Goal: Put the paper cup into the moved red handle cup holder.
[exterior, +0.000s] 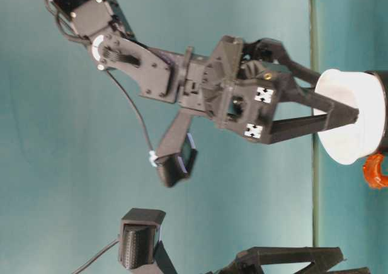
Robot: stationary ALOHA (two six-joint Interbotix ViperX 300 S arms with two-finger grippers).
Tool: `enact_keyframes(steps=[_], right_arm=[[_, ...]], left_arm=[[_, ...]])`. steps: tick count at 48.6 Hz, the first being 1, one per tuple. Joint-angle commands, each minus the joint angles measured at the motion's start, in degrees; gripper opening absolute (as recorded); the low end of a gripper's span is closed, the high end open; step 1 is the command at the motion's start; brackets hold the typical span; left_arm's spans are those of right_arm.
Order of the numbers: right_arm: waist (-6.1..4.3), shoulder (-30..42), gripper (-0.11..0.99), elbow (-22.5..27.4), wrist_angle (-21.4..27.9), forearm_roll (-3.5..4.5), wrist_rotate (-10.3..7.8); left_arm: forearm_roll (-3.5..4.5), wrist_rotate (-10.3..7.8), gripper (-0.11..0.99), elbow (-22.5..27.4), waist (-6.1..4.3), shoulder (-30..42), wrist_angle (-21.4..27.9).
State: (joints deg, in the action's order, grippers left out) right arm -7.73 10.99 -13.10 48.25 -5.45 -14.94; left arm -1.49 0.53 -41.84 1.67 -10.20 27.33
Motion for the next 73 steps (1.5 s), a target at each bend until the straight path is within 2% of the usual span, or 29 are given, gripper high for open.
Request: enact_keyframes(steps=[1,3,7,10,15,20,31,34,42,48,54,57,60,64,73], right_arm=[[0.26,-2.81,0.83,0.97,-0.18,2.02,-0.09],[0.18,-3.87,0.9,0.97,0.0,3.08,-0.09],[-0.18,-6.33,0.88,0.88,0.09,4.66,0.09],[-0.53,-8.26,0.88,0.62,0.0,5.1,0.09],[-0.97,-11.69,0.88,-0.26,-0.09,5.1,0.18],[-0.88,-15.29,0.88,-2.46,-1.23,5.1,0.18],[0.44,-22.06,0.88,-8.17,-3.78,5.1,0.18],[0.79,-24.08,0.88,-9.67,-5.45,5.27,0.18],[0.79,-30.23,0.88,-15.47,-12.48,5.36,0.26],[0.79,-35.42,0.87,-20.74,-17.75,5.36,0.7],[0.79,-40.96,0.87,-26.37,-23.73,5.45,3.25],[0.79,-43.42,0.87,-28.83,-26.89,5.45,5.45],[0.79,-45.0,0.87,-30.67,-28.74,5.45,7.47],[1.05,-45.97,0.87,-32.52,-29.62,5.45,9.14],[1.41,-46.32,0.87,-34.45,-29.53,5.36,9.4]], left_arm=[[-0.09,0.09,0.92,0.7,-0.09,-0.44,-0.35],[0.0,0.09,0.93,0.62,0.0,-0.44,-0.26],[-0.09,0.18,0.92,0.35,-0.09,-0.7,-0.09],[0.0,0.35,0.92,0.0,-0.09,-0.88,0.09],[-0.09,1.32,0.92,-0.44,0.0,-2.29,0.18],[0.0,2.46,0.91,-0.53,0.0,-4.39,-0.26],[0.0,4.39,0.91,-1.76,0.0,-8.17,-1.41],[-0.09,5.1,0.91,-2.2,-0.09,-8.79,-1.41],[0.0,6.86,0.91,-2.64,0.0,-9.76,-1.41],[0.0,7.03,0.91,-2.9,-0.09,-9.93,-1.41],[0.0,7.03,0.91,-2.81,-0.09,-9.93,-1.76],[0.0,6.94,0.91,-2.72,0.0,-9.84,-2.46],[-0.09,6.86,0.9,-2.72,0.0,-9.76,-3.08],[0.0,6.86,0.9,-2.81,0.18,-9.67,-3.52],[0.0,6.94,0.9,-2.99,0.35,-9.67,-3.52]])
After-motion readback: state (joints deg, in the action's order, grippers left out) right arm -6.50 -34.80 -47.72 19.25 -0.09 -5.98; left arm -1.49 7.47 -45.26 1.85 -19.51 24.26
